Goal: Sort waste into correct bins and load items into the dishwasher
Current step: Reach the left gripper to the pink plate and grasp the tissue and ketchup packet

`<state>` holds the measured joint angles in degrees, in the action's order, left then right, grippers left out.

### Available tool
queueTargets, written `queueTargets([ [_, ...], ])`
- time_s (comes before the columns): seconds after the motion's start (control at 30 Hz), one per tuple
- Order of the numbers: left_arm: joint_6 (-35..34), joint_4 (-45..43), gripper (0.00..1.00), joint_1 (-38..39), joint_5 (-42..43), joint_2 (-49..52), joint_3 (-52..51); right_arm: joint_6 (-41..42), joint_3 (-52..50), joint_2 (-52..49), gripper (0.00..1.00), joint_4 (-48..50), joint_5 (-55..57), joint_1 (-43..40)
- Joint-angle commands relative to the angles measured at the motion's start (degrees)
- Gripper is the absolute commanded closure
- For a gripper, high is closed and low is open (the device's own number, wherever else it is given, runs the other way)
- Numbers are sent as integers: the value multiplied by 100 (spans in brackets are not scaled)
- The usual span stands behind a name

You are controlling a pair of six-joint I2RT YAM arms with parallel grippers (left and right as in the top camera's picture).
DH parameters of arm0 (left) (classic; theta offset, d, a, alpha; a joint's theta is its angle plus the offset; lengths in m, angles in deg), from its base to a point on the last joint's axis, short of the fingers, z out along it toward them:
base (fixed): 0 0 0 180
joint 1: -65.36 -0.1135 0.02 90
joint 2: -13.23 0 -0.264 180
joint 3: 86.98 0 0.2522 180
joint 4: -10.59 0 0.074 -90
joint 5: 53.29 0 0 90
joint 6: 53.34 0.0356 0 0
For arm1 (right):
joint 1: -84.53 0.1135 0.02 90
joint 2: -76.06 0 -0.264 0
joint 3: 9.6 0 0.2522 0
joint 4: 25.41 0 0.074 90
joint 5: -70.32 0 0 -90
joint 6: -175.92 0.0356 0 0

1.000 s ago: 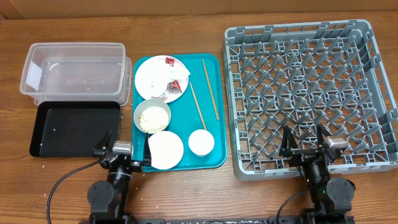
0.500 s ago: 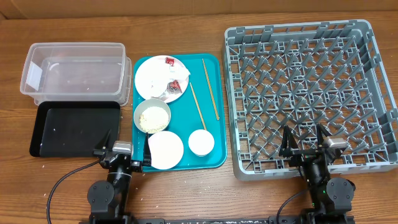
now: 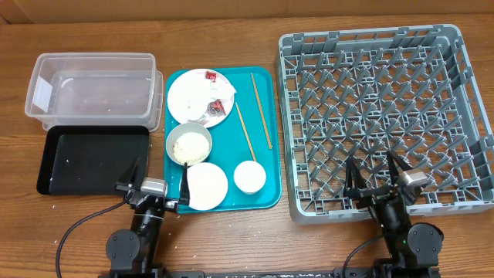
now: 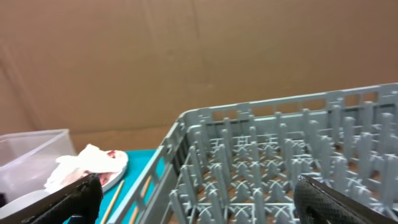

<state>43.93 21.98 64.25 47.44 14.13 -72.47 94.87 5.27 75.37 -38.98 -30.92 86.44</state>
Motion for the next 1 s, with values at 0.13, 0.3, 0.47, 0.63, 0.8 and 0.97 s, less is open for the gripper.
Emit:
queueTargets([
  [0.13,-85,514,0,39,293,750,1344,-52,1180,-389,0,-98,-144,-11],
  [0.3,-83,1027,0,39,354,2245,2798,-323,2302,-1399,0,-564,-120,-11],
  [0.47,-87,1805,0,42,592,4144,4638,-323,3569,-2723,0,-1333,2,-11],
  [0.63,-105,4070,0,50,647,6677,7536,-326,5346,-4454,0,-2721,26,-11],
  [0.8,-107,6365,0,122,542,8695,10074,-323,6664,-5727,0,-3880,87,-11],
  [0.97,-315,7025,0,151,1016,10148,11191,-295,6942,-6520,0,-3891,-166,-11],
])
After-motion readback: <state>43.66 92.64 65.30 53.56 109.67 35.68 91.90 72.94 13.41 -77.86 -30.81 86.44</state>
